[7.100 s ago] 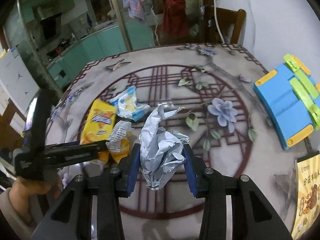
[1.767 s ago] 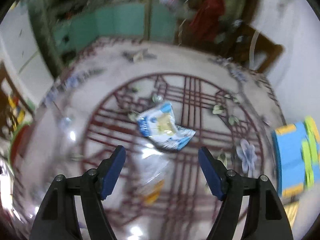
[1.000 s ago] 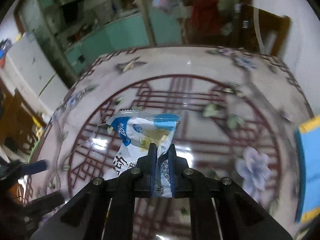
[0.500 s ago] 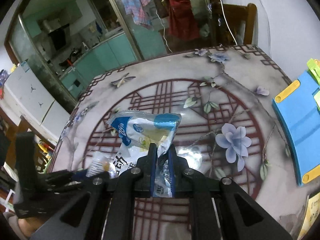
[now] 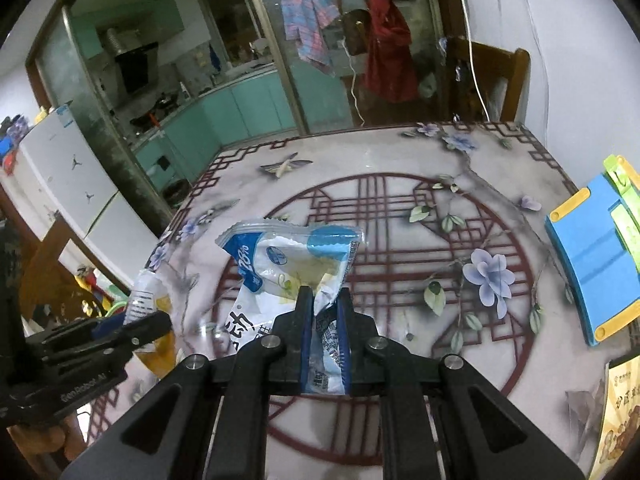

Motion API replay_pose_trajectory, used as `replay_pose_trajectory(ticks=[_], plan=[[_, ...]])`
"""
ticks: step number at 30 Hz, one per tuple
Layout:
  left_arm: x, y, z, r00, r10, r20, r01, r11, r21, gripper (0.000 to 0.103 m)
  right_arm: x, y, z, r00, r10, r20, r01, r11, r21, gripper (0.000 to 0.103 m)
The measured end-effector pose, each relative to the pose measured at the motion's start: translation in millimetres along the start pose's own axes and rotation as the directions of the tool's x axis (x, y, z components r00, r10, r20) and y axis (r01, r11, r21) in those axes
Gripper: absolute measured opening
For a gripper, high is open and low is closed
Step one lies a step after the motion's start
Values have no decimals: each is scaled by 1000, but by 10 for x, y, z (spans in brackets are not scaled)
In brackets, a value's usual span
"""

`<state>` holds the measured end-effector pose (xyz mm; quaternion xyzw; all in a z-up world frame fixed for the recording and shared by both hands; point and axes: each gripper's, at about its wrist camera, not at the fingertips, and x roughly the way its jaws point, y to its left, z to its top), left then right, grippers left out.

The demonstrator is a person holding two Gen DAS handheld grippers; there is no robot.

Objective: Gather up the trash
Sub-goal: 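Carry the clear wrapper and snack bag with both tools over the red bucket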

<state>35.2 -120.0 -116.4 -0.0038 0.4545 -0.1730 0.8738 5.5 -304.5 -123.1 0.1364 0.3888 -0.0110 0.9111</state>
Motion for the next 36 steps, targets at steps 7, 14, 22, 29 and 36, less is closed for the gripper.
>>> replay_pose_trajectory(ticks=[7, 14, 22, 29, 36], plan=[[-196, 311, -91, 998, 47, 34, -45, 998, -51, 27, -65, 365, -93, 999, 37, -8, -38, 997, -63, 10], [-334, 662, -159, 994, 92, 52, -87, 991, -99, 27, -19, 804, -154, 996, 92, -19, -94, 987, -134, 10], [-459, 1064, -230, 990, 124, 64, -114, 984, -138, 27, 98, 1219, -203, 992, 123, -38, -128, 976, -177, 10], [-509, 1491, -270, 989, 135, 59, -125, 980, -153, 27, 181, 1612, -209, 992, 119, -42, -125, 972, -198, 10], [-566, 1984, -261, 989, 137, 52, -126, 976, -178, 27, 252, 2022, -230, 994, 104, -43, -111, 973, -201, 10]])
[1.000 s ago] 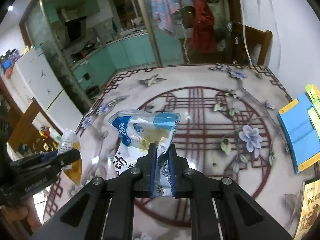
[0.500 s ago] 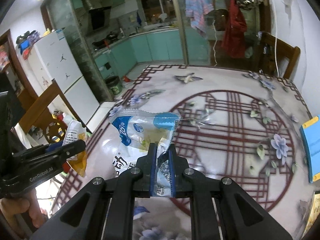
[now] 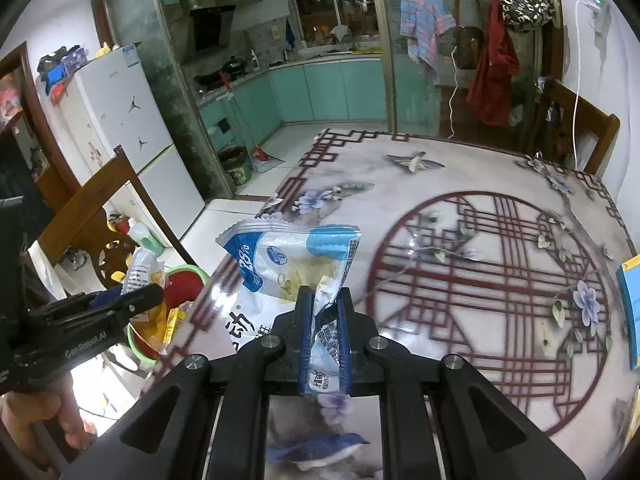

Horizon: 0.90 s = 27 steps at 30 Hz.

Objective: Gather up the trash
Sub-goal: 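Carry the clear wrapper and snack bag with both tools over the red bucket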

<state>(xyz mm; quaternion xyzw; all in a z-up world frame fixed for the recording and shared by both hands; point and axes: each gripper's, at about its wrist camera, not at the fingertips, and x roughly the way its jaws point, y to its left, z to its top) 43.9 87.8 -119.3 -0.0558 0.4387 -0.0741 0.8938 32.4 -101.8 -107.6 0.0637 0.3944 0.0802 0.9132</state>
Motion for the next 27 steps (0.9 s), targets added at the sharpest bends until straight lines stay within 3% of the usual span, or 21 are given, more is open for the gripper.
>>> replay_pose_trajectory(ticks=[16, 27], plan=[[18, 803, 147, 1000, 2, -5, -2, 1000, 21, 27, 314, 839, 73, 1000, -2, 0, 2, 999, 33, 10], [45, 1340, 234, 999, 31, -6, -31, 999, -22, 27, 575, 1361, 165, 999, 31, -22, -31, 999, -8, 10]])
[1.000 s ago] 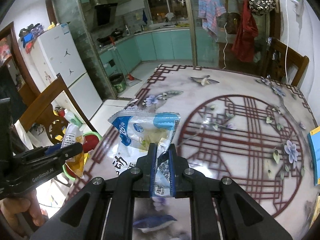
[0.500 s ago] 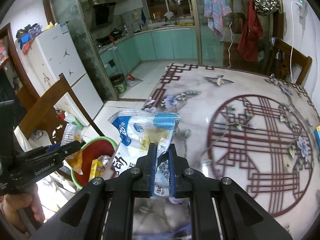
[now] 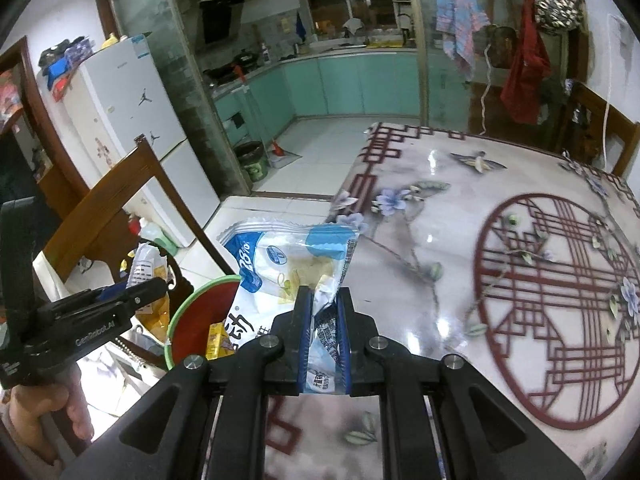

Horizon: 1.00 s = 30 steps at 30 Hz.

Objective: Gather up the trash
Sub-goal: 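Carry the clear wrapper and snack bag with both tools over the red bucket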

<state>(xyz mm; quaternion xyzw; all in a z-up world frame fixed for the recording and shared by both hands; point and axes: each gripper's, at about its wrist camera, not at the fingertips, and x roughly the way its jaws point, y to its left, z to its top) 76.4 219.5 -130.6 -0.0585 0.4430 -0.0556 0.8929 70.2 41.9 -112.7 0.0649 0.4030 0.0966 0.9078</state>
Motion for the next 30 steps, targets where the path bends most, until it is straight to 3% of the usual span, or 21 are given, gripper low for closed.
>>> replay_pose_trajectory(ticks=[15, 30], plan=[[255, 725, -14, 995, 62, -80, -67, 996, -58, 27, 556, 581, 92, 994, 76, -73, -79, 996, -30, 10], [558, 986, -4, 989, 46, -141, -57, 995, -76, 27, 1044, 921, 34, 982, 104, -156, -111, 993, -35, 10]])
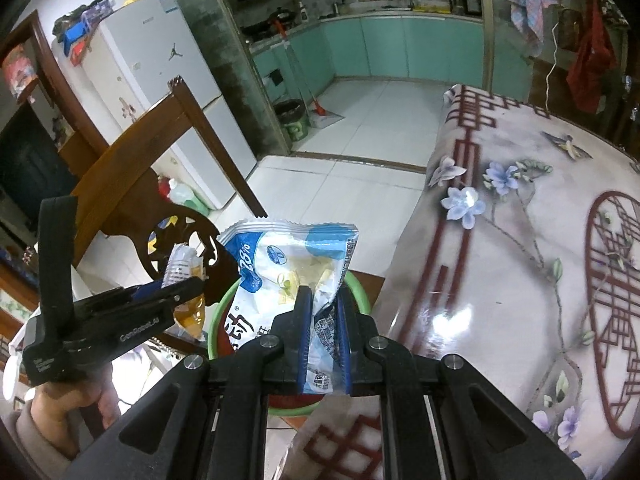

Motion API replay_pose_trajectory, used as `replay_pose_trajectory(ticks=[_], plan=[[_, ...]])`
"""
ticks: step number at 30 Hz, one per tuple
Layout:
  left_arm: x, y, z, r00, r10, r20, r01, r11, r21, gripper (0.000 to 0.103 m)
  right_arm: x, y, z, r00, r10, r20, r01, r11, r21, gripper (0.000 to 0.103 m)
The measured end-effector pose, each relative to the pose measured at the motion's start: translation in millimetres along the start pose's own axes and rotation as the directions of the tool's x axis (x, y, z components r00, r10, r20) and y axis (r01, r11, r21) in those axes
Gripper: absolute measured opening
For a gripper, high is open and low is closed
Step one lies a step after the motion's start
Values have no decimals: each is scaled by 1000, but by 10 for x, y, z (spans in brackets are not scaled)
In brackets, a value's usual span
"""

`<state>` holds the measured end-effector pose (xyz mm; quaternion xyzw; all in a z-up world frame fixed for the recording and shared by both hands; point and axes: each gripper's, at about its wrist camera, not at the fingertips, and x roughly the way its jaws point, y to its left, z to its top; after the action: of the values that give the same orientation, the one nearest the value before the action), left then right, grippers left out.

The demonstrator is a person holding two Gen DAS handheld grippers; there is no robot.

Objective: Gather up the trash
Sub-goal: 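Carry the clear wrapper and snack bag with both tools over the red bucket, then open both tools above the bucket to drop the wrapper and snack bag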

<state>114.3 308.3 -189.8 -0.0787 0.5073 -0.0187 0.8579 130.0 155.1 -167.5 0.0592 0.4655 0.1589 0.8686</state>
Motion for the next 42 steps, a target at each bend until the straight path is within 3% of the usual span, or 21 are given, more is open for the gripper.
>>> replay_pose_trajectory(ticks=[29, 31, 33, 35, 39, 42], plan=[[335, 144, 85, 999, -6, -49, 5, 1000, -20, 28, 287, 99, 31, 998, -16, -54, 13, 999, -52, 10], [339, 152, 89, 999, -8, -46, 7, 1000, -24, 33, 290, 89, 31, 998, -15, -53, 13, 999, -48, 10], [326, 162, 91, 999, -2, -36, 1, 1000, -26, 58, 298, 88, 37, 999, -19, -47, 17, 999, -48, 13], [279, 171, 99, 1000, 0, -10, 0, 999, -34, 72, 308, 93, 45, 999, -24, -43, 22, 999, -50, 14], [238, 190, 119, 1000, 0, 0, 0, 999, -44, 79, 288, 99, 50, 999, -44, -18, 43, 998, -49, 46], [204, 211, 117, 1000, 1, 0, -1, 998, -70, 81, 226, 107, 62, 999, -46, 6, 46, 998, -48, 51]])
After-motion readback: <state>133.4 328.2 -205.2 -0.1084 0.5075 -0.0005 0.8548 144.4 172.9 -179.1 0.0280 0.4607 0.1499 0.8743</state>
